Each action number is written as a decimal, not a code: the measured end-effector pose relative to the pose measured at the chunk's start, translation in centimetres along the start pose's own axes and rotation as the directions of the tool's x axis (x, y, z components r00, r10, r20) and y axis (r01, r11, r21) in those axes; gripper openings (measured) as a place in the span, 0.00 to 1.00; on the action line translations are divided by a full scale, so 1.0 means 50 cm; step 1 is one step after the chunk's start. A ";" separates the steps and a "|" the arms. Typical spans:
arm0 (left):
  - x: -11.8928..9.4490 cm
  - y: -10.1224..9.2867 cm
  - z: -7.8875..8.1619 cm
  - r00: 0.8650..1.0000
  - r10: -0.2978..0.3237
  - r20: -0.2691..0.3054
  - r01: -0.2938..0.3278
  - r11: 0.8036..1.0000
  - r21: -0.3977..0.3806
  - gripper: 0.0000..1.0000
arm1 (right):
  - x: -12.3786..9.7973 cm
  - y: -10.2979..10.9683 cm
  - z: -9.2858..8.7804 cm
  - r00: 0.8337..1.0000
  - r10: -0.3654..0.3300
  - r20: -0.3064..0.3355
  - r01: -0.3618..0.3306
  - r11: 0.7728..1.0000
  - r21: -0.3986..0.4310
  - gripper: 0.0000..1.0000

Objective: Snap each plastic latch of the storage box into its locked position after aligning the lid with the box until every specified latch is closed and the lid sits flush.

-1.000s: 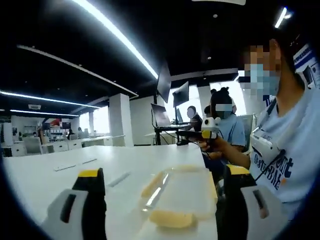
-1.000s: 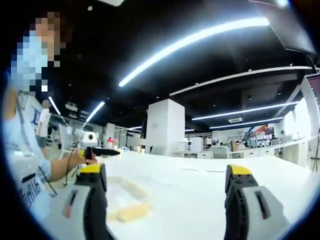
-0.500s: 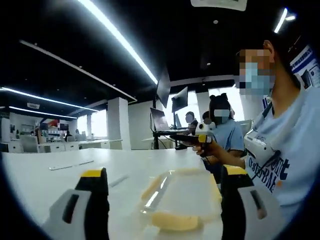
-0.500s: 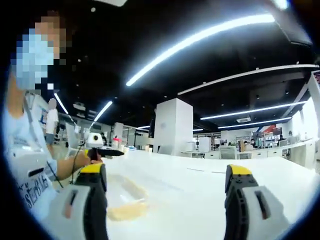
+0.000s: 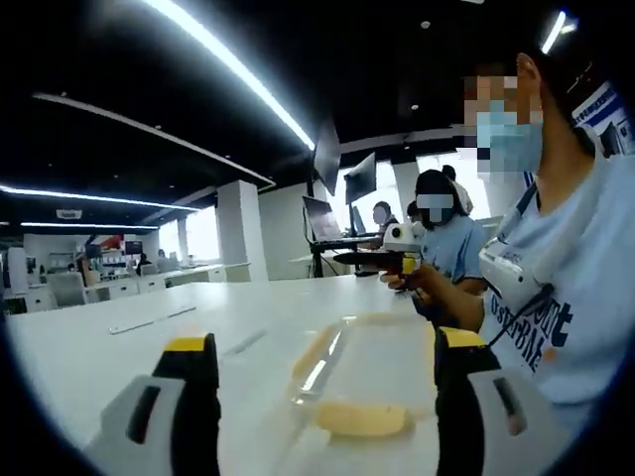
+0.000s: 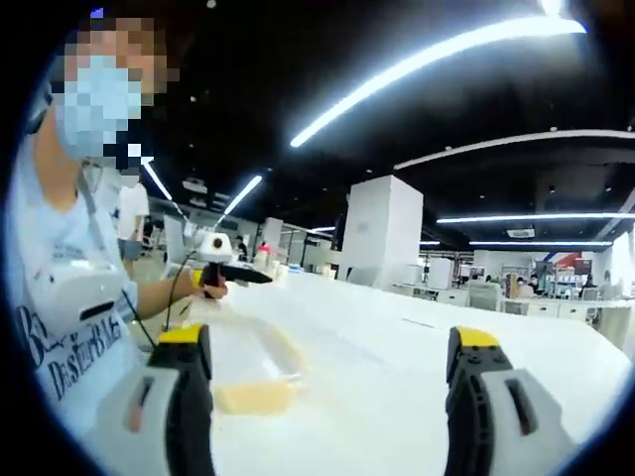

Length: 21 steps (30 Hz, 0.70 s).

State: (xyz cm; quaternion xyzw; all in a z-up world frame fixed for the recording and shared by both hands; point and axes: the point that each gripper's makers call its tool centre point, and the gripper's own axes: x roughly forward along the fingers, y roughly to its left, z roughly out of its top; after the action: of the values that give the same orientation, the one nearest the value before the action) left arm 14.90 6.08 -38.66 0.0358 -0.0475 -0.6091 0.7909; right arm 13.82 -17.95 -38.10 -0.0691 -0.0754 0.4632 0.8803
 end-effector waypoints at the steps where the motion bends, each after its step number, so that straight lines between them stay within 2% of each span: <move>1: -0.002 0.000 0.000 1.000 -0.002 -0.009 0.002 1.000 -0.001 0.90 | 0.002 0.006 -0.007 1.000 0.018 -0.018 -0.018 1.000 0.002 1.00; 5: -0.006 -0.003 0.000 0.999 -0.024 -0.041 0.024 1.000 -0.003 0.88 | 0.010 0.029 -0.022 0.995 0.087 -0.056 -0.087 0.996 0.005 0.98; 9: -0.013 -0.009 -0.019 0.991 -0.054 -0.119 0.055 0.998 0.006 0.88 | 0.016 0.046 -0.041 0.983 0.142 -0.115 -0.144 0.990 -0.006 0.97; 11: -0.014 -0.012 -0.022 0.989 -0.060 -0.133 0.061 0.998 0.006 0.87 | 0.018 0.053 -0.047 0.977 0.166 -0.131 -0.168 0.986 0.000 0.96; 18: -0.019 -0.016 -0.047 0.970 -0.106 -0.217 0.106 0.994 -0.011 0.80 | 0.027 0.066 -0.072 0.954 0.216 -0.206 -0.218 0.976 0.013 0.93; 21: -0.017 -0.010 -0.058 0.966 -0.106 -0.236 0.104 0.994 -0.023 0.80 | 0.031 0.072 -0.076 0.945 0.232 -0.230 -0.236 0.972 0.010 0.92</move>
State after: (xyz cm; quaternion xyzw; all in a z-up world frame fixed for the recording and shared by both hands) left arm 14.55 6.78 -41.62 0.1064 0.0523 -0.6416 0.7578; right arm 12.53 -14.88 -42.41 -0.1383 0.0314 0.5527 0.8212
